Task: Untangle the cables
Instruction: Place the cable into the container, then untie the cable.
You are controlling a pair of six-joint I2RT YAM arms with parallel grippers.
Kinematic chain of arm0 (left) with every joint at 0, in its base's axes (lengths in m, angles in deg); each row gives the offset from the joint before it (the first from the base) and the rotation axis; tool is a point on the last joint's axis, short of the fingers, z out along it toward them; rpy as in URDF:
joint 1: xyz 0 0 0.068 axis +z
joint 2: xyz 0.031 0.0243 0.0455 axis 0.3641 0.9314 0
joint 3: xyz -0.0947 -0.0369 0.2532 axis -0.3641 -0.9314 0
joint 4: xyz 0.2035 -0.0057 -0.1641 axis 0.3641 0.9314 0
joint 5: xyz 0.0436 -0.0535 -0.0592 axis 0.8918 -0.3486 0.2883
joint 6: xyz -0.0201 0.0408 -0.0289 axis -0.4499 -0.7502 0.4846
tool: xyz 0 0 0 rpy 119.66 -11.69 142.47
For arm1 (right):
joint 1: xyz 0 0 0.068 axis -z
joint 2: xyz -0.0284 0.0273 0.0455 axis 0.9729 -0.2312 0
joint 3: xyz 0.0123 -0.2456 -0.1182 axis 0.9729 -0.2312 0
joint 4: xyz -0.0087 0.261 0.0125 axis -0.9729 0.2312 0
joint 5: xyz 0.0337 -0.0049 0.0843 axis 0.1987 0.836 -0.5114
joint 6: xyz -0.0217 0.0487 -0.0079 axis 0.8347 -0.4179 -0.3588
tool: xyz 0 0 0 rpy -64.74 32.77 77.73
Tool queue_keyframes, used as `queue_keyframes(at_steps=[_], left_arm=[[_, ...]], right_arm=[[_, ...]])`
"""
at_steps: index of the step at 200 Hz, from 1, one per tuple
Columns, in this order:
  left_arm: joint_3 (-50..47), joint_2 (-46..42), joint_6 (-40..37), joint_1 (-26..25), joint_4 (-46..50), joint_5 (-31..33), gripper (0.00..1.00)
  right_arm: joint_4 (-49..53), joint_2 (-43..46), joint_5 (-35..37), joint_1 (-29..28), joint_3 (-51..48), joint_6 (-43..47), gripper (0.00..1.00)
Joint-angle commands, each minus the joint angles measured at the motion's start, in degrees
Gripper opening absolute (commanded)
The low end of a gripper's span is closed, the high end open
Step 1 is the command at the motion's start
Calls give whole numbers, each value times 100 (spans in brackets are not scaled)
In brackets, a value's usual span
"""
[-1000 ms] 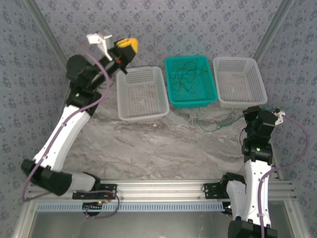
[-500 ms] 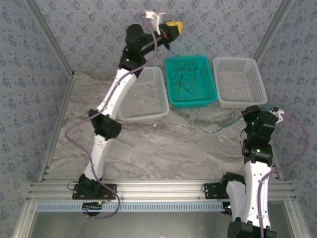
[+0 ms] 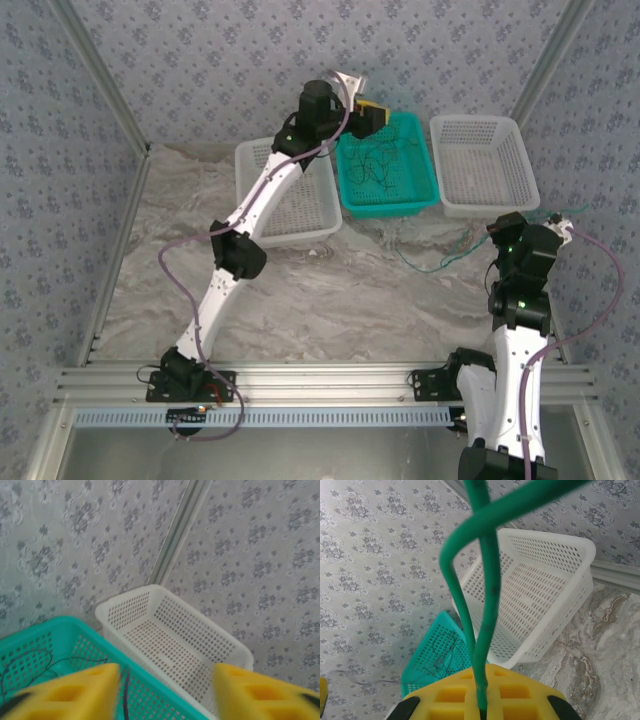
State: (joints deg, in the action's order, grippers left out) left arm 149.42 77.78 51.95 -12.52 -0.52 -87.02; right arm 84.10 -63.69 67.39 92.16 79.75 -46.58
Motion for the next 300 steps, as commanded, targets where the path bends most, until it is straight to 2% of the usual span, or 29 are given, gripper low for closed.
queue_keyframes(at_steps=[1,30,107,119,132,145,160,181,206,231,253,276,300], left_arm=[[55,-152,-348,-100,418,338,79],[64,-564,-796,-145,952,678,82],[73,-2128,-2282,-162,3721,1559,82],[-401,-2479,-2361,-152,3906,1595,82],[-2146,-3449,-2380,-155,3143,1592,83],[-4458,-4680,-2343,-148,1626,1531,89],[-5952,-5671,-2353,-137,719,1408,93],[-7118,-6515,-2247,-135,263,1136,93],[-8637,-7329,-1884,-156,-633,290,94],[-10031,-7754,-897,-207,-1829,-465,94],[-11335,-7907,608,-290,-3722,-466,94],[-12144,-7796,2050,-424,-5337,-67,94],[-12275,-7431,2739,-819,-5815,102,93]], right_arm=[[-57,45,-87,38,46,63,0],[4,52,-50,38,64,133,0],[-153,-37,-338,47,67,342,0],[-292,-97,-483,47,28,336,0],[-425,-210,-668,47,20,305,0],[-598,-339,-955,38,49,311,0],[-793,-488,-1422,21,122,444,0],[-1008,-708,-2062,-81,267,653,0],[-1354,-889,-2565,-291,366,703,0],[-1713,-928,-2816,-568,347,681,0],[-2318,-1098,-2995,-679,220,-103,0],[-3143,-1352,-2882,-740,41,-1214,0],[-3238,-1465,-2471,-950,79,-1573,0]])
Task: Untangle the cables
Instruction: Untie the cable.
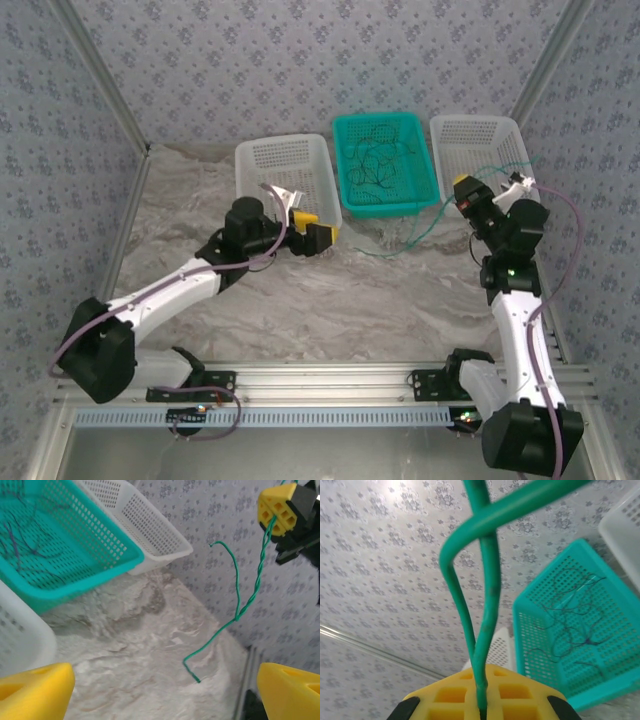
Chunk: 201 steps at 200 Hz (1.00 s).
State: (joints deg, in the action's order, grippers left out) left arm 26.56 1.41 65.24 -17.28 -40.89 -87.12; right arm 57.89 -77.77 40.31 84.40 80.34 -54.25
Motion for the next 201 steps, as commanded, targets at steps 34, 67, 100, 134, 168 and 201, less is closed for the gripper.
queue_keyframes(at_steps=[34,67,100,134,168,201], left_arm=[[-156,938,1952,-687,-2623,373,90],[76,1530,1936,-703,-2706,339,78],[-5,1531,1809,-710,-2873,188,73],[-288,1107,1431,-758,-2453,335,67],[-225,943,1114,-752,-2115,371,26],[51,915,786,-727,-1778,345,0]], right_arm=[[-496,-178,344,-406,147,-912,0],[-319,-71,442,-503,206,-913,0],[174,85,612,-504,349,-629,0],[225,95,673,-486,406,-585,0],[157,-23,568,-542,490,-624,0],[250,58,677,-584,426,-565,0]])
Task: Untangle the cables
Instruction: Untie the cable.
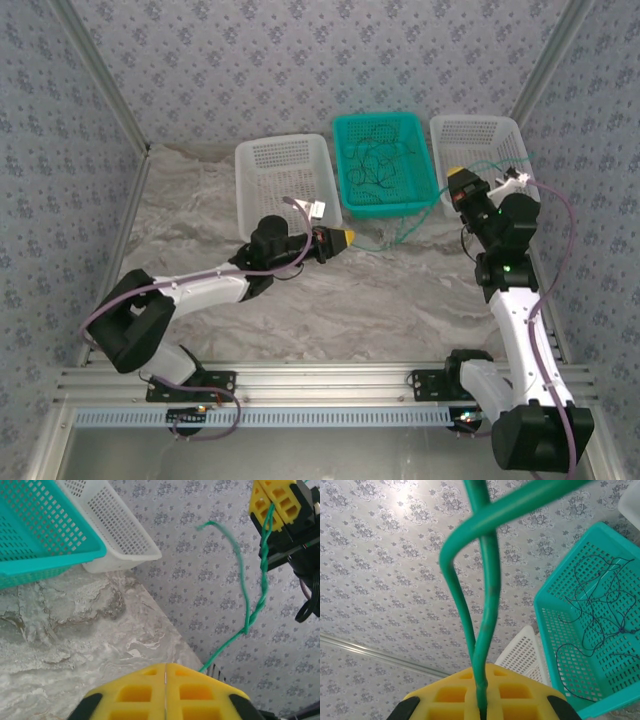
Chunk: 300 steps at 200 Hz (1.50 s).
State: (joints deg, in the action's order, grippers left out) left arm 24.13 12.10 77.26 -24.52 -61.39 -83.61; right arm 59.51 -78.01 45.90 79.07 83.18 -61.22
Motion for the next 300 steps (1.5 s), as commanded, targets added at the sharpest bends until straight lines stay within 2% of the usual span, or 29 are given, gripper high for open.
queue_keyframes(at_steps=[1,28,48,55,60,61,65,74,77,88,100,118,140,154,167,186,194,203,228,243,262,281,300], left_arm=[[295,-171,-440,2,296,-7,0],[648,-820,-1739,141,1762,458,0],[1167,-1023,-2784,108,2860,407,0],[1241,-1008,-3026,81,3071,389,0],[1269,-991,-3170,62,3174,380,0],[1271,-985,-3201,57,3188,384,0],[1268,-972,-3299,40,3254,395,0],[1255,-904,-3473,33,3395,458,0],[1250,-882,-3511,27,3437,482,0],[1191,-806,-3635,32,3492,607,0],[1124,-717,-3736,43,3535,685,0],[1088,-581,-3881,36,3637,791,0],[1096,-398,-4033,36,3790,984,0],[1071,-348,-4065,34,3784,1061,0],[1061,-340,-4037,38,3712,977,0],[1085,-346,-4036,33,3700,816,0],[1096,-362,-4120,23,3753,784,0],[1094,-395,-4234,13,3824,786,0],[1081,-427,-4425,14,3974,861,0],[1043,-393,-4404,5,3925,824,0],[1045,-370,-4369,-5,3883,810,0],[1036,-391,-4344,-6,3836,845,0],[977,-391,-4256,-8,3757,882,0]], right_arm=[[98,85,120,-50,134,140,0],[456,276,186,-247,-236,248,0],[1075,616,334,-513,-886,321,0],[1083,714,406,-634,-1196,277,7],[1101,809,479,-758,-1505,157,19],[1096,833,499,-794,-1613,106,24],[1092,873,527,-832,-1732,18,31],[1111,963,494,-901,-2170,-201,60],[1151,997,472,-910,-2277,-252,66],[1668,1159,424,-902,-2449,-296,78],[2488,1433,497,-894,-2378,-29,87],[4035,1929,1088,-890,-2011,428,100],[5791,2309,1903,-820,-1622,391,100],[6147,2388,1983,-736,-1577,405,100],[5554,2403,1700,-685,-1677,654,100],[3693,2237,394,-741,-2043,680,92],[3115,2006,89,-802,-2081,694,91],[2978,1669,-25,-918,-1902,968,90],[3553,567,274,-1399,-916,2160,84],[3777,-132,417,-1685,-384,2669,76],[3998,-1036,486,-1874,181,2688,72],[4306,-1856,961,-2038,608,2381,73],[4135,-2500,624,-2080,809,2235,74]])
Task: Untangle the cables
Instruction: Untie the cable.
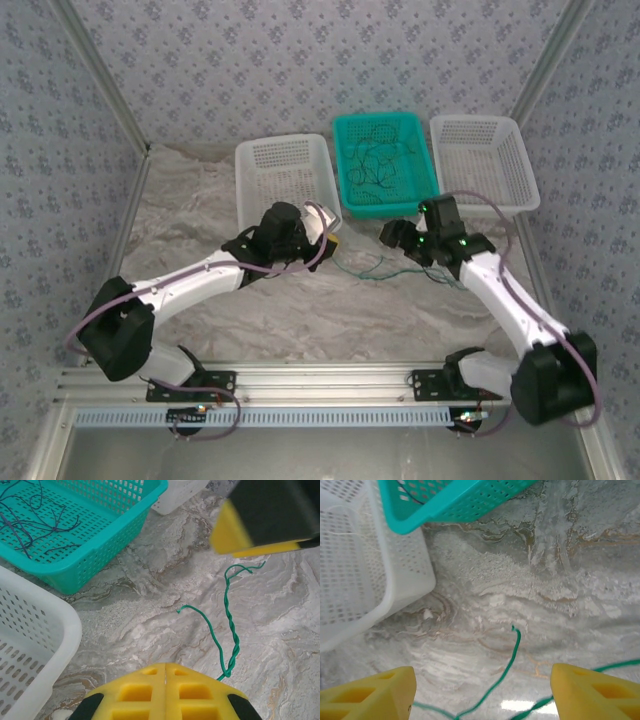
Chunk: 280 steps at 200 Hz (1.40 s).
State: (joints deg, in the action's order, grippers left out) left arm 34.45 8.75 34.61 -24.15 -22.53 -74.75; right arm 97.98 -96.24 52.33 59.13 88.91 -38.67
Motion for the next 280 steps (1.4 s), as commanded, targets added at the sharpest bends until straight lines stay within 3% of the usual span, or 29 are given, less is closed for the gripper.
queue_keyframes(at_steps=[1,19,59,73,104,163,172,197,231,280], left_arm=[[-57,-57,15,-42,-130,0,0],[-119,-90,61,-59,-165,34,0],[-276,-245,116,-61,-270,145,0],[-300,-235,137,-58,-316,160,0],[-269,-208,134,-61,-378,190,0],[-286,-259,99,-57,-376,317,0],[-300,-259,101,-62,-385,333,0],[-302,-267,90,-58,-343,372,0],[-357,-424,299,32,-53,942,0],[-743,-1112,1414,822,331,1291,0]], right_arm=[[274,-710,-36,-87,251,-27,74],[-26,-1291,-508,-180,372,-175,73],[-173,-1750,-124,-487,261,-653,71],[-385,-1769,-146,-508,125,-833,64],[-730,-1851,-276,-544,-80,-1255,38],[-824,-1815,-308,-577,-242,-1516,33],[-914,-1824,-282,-603,-320,-1628,28],[-1209,-1707,-144,-593,-552,-1893,0],[-1055,-1080,223,-236,-514,-1809,0],[-288,125,625,861,-541,-1389,0]])
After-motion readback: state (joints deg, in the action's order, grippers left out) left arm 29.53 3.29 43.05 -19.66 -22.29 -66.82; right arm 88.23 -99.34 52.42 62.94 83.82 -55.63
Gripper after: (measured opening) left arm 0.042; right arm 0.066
